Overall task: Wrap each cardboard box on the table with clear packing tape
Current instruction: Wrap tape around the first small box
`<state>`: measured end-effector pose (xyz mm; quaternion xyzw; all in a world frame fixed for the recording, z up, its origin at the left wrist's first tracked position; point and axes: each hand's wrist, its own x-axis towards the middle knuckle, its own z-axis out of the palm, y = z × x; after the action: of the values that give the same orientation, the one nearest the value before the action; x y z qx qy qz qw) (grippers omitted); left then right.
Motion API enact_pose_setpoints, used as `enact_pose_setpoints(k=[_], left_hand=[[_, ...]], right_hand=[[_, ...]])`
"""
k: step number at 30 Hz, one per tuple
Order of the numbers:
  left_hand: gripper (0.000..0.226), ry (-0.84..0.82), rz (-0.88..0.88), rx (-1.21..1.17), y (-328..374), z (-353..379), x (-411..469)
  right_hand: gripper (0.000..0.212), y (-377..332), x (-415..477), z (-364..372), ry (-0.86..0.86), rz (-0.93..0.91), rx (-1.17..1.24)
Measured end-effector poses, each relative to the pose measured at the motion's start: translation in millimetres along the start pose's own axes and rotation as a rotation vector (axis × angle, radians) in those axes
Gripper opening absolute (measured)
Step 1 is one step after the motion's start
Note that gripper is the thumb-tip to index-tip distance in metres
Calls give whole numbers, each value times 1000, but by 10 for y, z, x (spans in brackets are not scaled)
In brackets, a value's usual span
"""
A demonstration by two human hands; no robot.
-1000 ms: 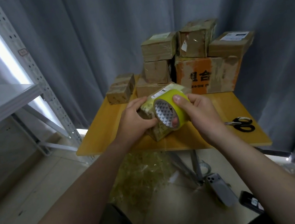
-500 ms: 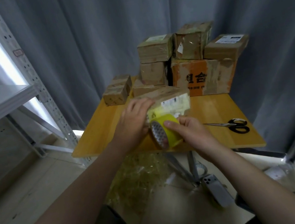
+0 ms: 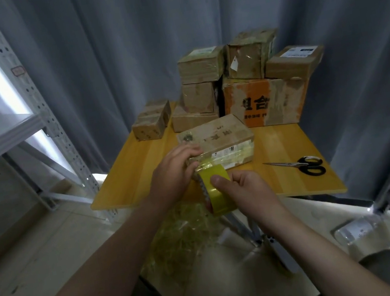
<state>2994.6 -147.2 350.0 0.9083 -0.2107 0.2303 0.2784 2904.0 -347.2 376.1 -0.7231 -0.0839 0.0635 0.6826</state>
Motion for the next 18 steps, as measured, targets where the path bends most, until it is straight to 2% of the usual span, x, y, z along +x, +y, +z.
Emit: enact_pose_setpoints(k=[5,8,9,11,12,14,16,17,18], left_hand=[[27,11,-30,9,78,31,33],[28,42,-155,107,160,6,53],[31,24,-202,160,214,-20,56],[39,-56,-278,251,362,-98,51],[42,-88,-371,234,423,-151,47],[51,-199,-723,13,510,-278,58],[63,-534,-1037,-412,603,-353,24],[68,-707,-1109,-585,655,-350,-17],[68,-785,-1141,-716,699,-323,-49]], right_hand=[[39,105,-75,89,25,13,-39],[74,245,-85,132,12,58,-7],[80,291,-80,130,10,71,3],[71,305,-103,130,21,82,53],[64,271,-135,133,29,83,72],[46,261,-164,122,22,87,92],[29,252,-160,98,24,89,114],[24,238,-145,81,31,86,115],[19,206,-135,68,30,74,92]])
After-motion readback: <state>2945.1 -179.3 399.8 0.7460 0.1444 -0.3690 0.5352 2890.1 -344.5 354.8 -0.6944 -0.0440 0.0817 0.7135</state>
